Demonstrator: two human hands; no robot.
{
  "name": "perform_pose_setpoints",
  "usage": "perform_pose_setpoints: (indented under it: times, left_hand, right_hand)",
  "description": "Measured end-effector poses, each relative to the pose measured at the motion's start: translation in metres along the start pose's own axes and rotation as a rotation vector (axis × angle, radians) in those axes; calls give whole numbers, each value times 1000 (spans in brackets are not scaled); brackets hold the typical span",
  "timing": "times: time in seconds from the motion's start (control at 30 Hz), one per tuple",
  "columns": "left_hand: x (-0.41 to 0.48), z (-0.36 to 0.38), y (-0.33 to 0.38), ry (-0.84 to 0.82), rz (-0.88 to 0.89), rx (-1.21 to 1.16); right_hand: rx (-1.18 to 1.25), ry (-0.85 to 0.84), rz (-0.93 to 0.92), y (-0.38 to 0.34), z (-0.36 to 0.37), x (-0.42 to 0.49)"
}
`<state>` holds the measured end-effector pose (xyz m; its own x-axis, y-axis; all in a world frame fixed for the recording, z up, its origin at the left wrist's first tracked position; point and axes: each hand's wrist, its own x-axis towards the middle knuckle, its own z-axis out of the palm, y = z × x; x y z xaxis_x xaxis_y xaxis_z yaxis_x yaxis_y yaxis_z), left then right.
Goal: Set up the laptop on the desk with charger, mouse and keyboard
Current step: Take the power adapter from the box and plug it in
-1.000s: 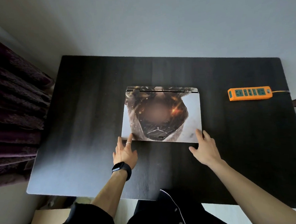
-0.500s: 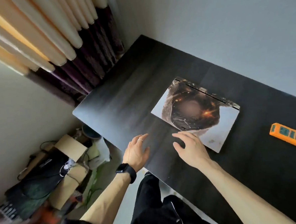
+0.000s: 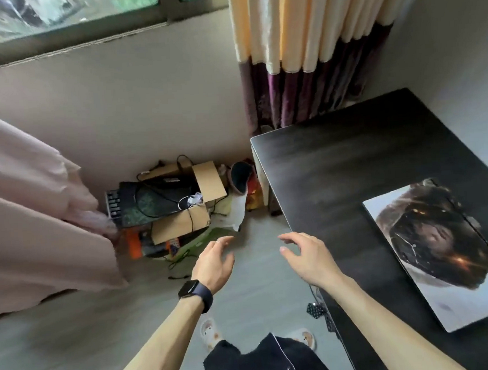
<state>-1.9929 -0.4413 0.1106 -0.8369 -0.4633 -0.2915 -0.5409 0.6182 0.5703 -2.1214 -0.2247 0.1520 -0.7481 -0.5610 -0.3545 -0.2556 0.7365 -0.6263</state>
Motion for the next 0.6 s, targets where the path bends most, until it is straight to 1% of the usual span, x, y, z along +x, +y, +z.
perform_pose_setpoints:
  times: [0.13, 0.27, 0.47, 0.6]
  left_hand:
    - [-9, -30, -47, 19, -61, -76]
    - [-11, -66, -108, 32, -123, -104]
    - [4, -113, -181, 22, -195, -136]
    - [13, -133, -213, 39, -251, -167]
  right_hand:
    - [-15, -28, -40, -49, 31, 19]
    - [3, -73, -54, -100, 78, 30]
    - [16, -128, -29, -153, 134, 54]
    - [26, -165, -11, -176, 159, 72]
